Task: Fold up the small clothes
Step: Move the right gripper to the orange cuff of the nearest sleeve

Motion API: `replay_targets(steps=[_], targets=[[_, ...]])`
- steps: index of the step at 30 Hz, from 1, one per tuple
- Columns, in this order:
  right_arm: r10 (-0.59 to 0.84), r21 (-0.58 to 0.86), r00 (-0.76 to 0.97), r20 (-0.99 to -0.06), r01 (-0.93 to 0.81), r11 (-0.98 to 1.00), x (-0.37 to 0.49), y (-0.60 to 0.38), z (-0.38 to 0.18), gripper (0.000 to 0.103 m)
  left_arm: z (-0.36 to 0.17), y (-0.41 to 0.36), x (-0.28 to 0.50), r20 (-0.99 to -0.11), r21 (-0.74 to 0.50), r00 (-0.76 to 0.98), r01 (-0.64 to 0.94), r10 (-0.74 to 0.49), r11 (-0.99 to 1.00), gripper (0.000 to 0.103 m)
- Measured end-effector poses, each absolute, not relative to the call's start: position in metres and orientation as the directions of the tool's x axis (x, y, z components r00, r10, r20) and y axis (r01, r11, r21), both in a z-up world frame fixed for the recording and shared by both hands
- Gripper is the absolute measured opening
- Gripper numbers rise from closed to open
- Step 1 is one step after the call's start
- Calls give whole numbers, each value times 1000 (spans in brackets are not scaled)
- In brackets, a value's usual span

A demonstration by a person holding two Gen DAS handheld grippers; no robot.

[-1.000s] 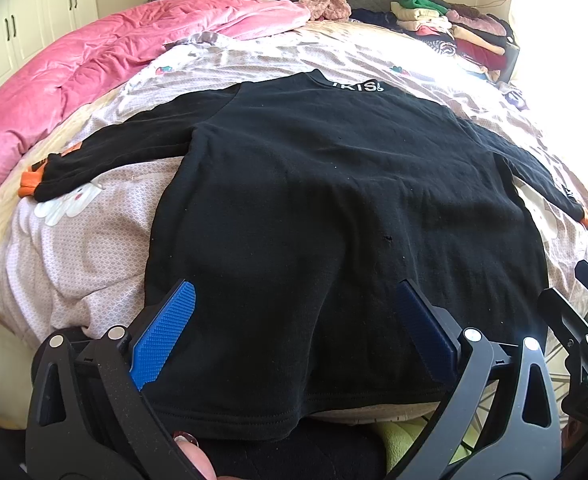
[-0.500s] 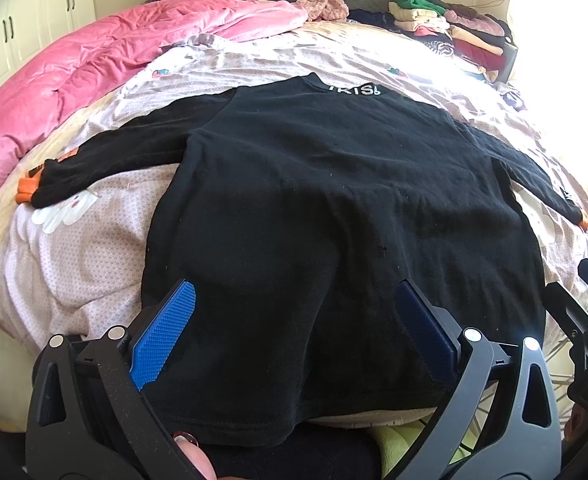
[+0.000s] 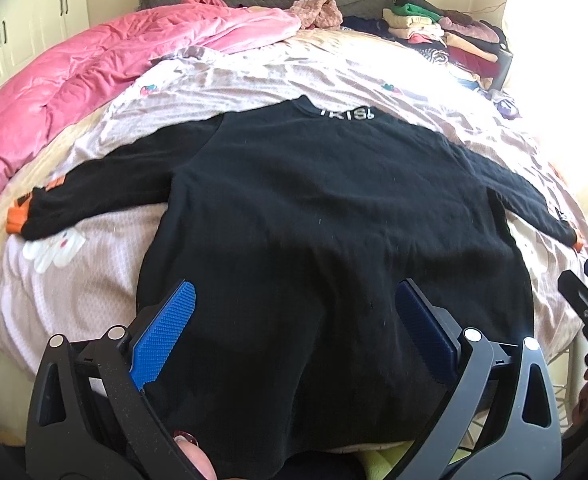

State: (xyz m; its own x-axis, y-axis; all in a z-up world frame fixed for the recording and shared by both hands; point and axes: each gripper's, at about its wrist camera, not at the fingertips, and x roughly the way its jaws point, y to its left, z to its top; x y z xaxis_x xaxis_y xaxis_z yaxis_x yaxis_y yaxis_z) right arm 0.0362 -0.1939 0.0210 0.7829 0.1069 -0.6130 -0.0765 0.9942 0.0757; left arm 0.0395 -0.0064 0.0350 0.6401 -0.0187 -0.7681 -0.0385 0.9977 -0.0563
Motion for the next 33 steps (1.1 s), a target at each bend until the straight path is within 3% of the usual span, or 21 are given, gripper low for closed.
replay_targets(steps=[33], targets=[[-63, 148, 793, -605, 191, 970, 134, -298, 40, 99, 63, -43, 170, -773, -54, 633, 8, -47, 999, 94]])
